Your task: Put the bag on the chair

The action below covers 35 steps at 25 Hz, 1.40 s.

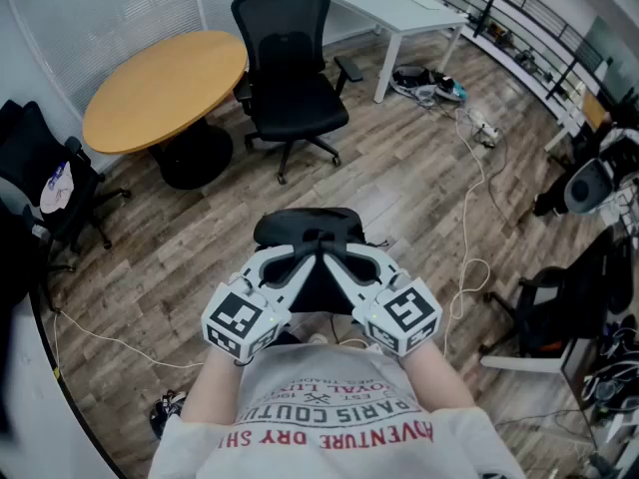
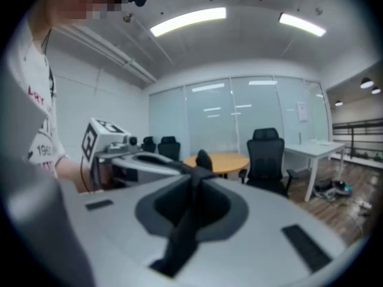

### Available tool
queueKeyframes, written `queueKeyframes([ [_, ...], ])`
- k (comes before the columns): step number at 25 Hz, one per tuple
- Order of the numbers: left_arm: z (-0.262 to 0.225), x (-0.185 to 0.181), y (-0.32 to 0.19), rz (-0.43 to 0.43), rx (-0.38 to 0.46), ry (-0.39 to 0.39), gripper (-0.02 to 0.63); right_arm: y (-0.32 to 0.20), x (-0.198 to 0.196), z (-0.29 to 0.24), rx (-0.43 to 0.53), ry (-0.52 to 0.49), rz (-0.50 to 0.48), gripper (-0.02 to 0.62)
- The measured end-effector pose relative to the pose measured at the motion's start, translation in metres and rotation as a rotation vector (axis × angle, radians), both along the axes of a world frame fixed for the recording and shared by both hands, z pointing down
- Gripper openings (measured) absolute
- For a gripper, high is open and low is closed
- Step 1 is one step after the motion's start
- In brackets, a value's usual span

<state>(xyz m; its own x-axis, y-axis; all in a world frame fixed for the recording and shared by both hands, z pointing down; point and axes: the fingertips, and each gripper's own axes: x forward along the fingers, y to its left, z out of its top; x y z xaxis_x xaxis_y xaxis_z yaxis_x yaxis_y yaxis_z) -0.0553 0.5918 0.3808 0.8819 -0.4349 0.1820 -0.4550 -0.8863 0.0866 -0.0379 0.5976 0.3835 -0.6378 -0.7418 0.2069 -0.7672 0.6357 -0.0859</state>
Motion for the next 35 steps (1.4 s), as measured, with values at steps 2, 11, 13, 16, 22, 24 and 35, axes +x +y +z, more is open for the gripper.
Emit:
queueKeyframes([
  [2, -0.002, 0.0, -0.001, -0.003, 0.007, 0.001, 0.055, 0.0, 0.0, -0.002, 0.005, -0.004, -0.007, 0.051],
  [11, -0.003, -0.002, -0.007, -0.004, 0.025, -0.016, 0.055, -0.002, -0.002, 0.0, 0.0, -0.023, -0.016, 0.051],
  [13, 0.0, 0.0, -0.01, -0.007, 0.019, -0.024, 0.055, -0.005, -0.001, 0.003, -0.018, -0.038, -0.016, 0.051],
  [16, 0.004, 0.001, -0.015, -0.013, -0.002, -0.029, 0.055, -0.01, 0.0, 0.006, -0.036, -0.051, -0.024, 0.051],
  [22, 0.01, 0.005, -0.036, -0.011, -0.029, -0.029, 0.055, -0.031, 0.004, 0.011, -0.055, -0.06, -0.024, 0.051],
  [24, 0.015, 0.007, -0.048, -0.003, -0.042, -0.03, 0.055, -0.043, 0.005, 0.014, -0.063, -0.057, -0.019, 0.051],
  [35, 0.03, 0.017, -0.172, 0.109, -0.071, -0.032, 0.055, -0.168, 0.014, 0.028, -0.104, -0.057, 0.081, 0.051],
])
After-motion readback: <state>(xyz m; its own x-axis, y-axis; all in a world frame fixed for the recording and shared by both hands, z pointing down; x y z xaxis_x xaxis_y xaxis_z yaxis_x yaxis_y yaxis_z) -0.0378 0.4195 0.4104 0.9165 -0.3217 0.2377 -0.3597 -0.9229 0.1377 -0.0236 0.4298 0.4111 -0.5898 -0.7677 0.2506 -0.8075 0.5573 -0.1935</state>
